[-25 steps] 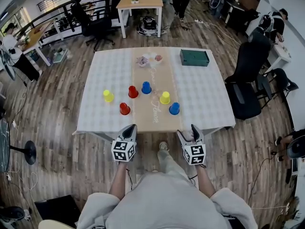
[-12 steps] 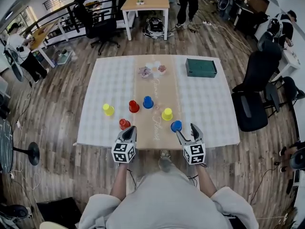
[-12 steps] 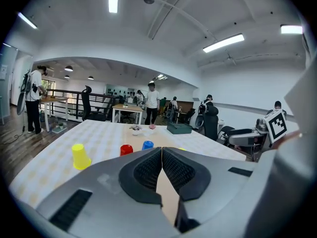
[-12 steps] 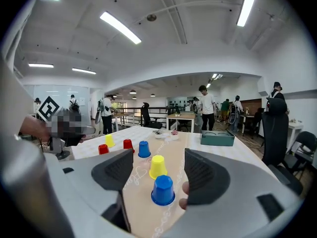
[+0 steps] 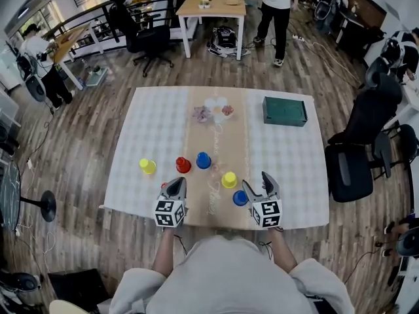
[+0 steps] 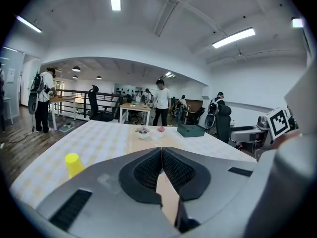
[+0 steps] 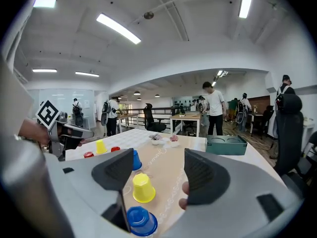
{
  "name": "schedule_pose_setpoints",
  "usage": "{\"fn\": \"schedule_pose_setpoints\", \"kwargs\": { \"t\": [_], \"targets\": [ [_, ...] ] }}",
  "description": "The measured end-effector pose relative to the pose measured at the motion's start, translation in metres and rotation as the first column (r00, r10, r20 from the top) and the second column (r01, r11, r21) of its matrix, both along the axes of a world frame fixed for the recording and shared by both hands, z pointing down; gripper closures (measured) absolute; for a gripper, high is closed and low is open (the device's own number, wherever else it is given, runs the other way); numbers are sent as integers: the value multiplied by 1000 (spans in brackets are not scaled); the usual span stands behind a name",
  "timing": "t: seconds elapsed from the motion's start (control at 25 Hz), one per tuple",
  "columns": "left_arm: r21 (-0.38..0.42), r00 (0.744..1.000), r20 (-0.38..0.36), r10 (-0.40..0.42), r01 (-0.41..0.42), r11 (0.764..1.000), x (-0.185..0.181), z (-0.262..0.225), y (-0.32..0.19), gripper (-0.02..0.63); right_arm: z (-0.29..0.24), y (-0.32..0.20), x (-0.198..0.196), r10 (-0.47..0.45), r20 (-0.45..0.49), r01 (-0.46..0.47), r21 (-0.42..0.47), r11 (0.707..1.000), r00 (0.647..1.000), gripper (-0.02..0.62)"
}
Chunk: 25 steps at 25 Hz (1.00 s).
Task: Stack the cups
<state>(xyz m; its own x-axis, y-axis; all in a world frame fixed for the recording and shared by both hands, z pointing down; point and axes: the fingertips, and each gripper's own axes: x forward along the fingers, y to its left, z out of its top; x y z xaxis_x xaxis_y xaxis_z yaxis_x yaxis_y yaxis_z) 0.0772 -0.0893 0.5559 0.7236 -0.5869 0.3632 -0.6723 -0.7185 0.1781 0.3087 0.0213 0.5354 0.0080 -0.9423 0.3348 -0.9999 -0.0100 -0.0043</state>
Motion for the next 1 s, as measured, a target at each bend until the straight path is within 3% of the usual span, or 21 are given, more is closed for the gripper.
{"fn": "schedule_pose_setpoints", "kwargs": {
  "t": [0.56,1.0],
  "targets": [
    [-4,998,32,-55,55,998,0,7,-25,592,14,-32,10,-41,31,42,-32,999,999,293],
    [-5,1000,5,-11,11,1000,-23,1,-45,591,7,-36,-10,8,0,-8,-49,999,1000,296]
  ]
}}
